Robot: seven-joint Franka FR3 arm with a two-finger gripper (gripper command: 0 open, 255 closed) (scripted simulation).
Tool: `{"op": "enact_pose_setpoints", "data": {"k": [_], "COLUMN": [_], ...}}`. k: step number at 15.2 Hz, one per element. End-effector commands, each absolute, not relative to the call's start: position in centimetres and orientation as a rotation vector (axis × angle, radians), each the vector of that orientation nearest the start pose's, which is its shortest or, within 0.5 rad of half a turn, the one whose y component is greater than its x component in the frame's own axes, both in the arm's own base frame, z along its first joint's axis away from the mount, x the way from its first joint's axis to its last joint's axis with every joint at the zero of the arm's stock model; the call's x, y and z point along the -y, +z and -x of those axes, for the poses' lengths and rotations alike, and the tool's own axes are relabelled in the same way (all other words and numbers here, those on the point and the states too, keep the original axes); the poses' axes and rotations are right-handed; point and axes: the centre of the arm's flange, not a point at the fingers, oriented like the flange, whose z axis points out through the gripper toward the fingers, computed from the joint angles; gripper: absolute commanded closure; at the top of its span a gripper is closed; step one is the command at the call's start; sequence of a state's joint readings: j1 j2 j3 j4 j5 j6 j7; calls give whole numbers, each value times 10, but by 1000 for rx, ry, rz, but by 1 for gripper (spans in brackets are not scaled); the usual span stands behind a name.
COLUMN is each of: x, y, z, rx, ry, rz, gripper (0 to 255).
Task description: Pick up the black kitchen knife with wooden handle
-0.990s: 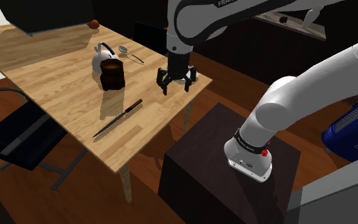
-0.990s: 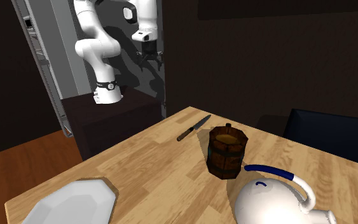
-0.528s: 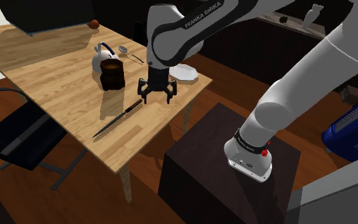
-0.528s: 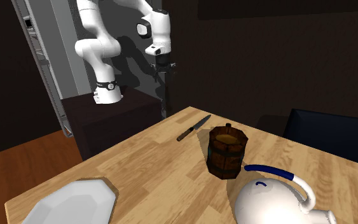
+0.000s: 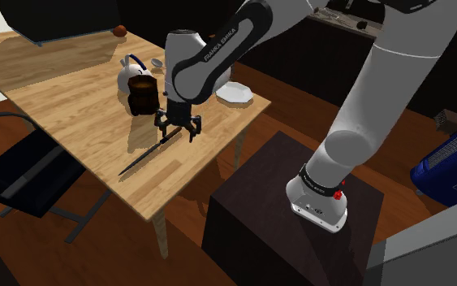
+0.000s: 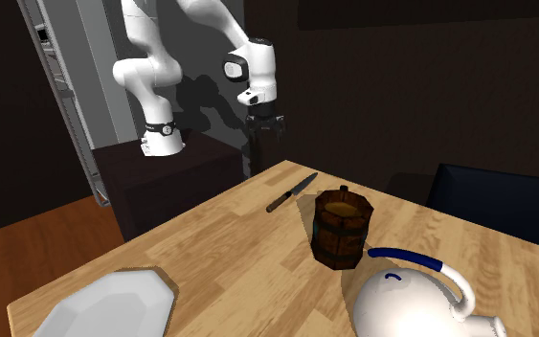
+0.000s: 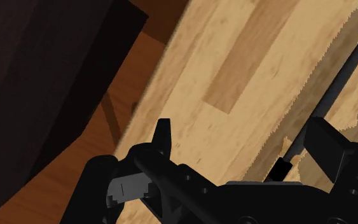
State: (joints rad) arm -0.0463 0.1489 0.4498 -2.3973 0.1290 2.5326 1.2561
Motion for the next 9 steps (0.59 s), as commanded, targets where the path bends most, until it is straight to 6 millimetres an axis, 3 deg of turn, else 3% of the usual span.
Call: {"op": "enact_pose_setpoints", "data": {"k": [1, 9], "x": [-203, -215], "y": [242, 177], "z": [-476, -549], "rx": [-1500, -1812], "ry": [144, 91], "rz": [2642, 2407], "gripper": [0, 0]}}
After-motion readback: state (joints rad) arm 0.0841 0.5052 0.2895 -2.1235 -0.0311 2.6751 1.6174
